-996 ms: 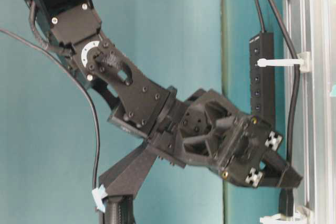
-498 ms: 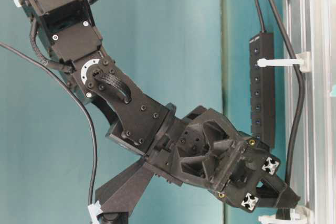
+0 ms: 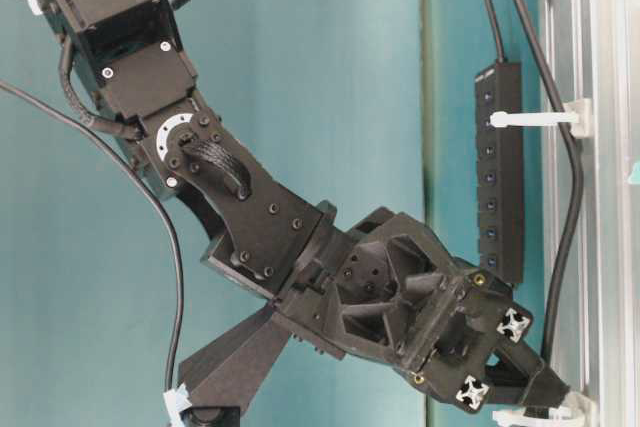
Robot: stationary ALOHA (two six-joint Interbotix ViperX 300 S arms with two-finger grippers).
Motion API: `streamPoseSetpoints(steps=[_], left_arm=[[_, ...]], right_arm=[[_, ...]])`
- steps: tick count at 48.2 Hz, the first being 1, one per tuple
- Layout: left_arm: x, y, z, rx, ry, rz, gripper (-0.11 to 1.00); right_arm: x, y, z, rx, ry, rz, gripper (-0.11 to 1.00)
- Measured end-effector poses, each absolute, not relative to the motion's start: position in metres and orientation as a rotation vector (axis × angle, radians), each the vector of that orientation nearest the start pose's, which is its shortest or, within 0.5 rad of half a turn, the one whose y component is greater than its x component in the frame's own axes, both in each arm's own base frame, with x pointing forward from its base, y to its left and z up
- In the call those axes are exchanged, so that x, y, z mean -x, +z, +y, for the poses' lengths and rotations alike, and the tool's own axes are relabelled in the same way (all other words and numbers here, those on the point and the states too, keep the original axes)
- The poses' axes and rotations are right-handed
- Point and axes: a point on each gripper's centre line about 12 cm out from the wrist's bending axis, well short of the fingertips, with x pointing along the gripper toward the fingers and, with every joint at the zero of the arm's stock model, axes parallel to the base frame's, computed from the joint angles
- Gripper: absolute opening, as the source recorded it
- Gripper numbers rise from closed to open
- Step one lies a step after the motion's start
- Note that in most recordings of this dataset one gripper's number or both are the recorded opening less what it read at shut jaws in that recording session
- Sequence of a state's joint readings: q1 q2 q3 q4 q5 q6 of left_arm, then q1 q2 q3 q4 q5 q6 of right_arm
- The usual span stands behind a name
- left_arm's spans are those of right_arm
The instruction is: Pass the USB cable through three rings with both arms.
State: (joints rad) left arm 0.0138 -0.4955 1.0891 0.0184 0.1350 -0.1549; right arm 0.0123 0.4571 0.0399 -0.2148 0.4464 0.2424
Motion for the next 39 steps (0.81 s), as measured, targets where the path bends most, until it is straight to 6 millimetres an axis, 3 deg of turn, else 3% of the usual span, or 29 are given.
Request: streamPoseSetpoints(steps=[22, 39], left_arm=[[-0.275, 0.135, 0.015, 0.139, 0.098, 0.737, 0.76], [-0.289, 0.124, 0.016, 0.139, 0.100, 0.764, 0.74]], right_arm=[[-0.520, 0.132, -0.004, 0.004, -0.096, 0.931, -0.06], [-0.520, 0.131, -0.004, 0.003, -0.096, 0.933, -0.06]])
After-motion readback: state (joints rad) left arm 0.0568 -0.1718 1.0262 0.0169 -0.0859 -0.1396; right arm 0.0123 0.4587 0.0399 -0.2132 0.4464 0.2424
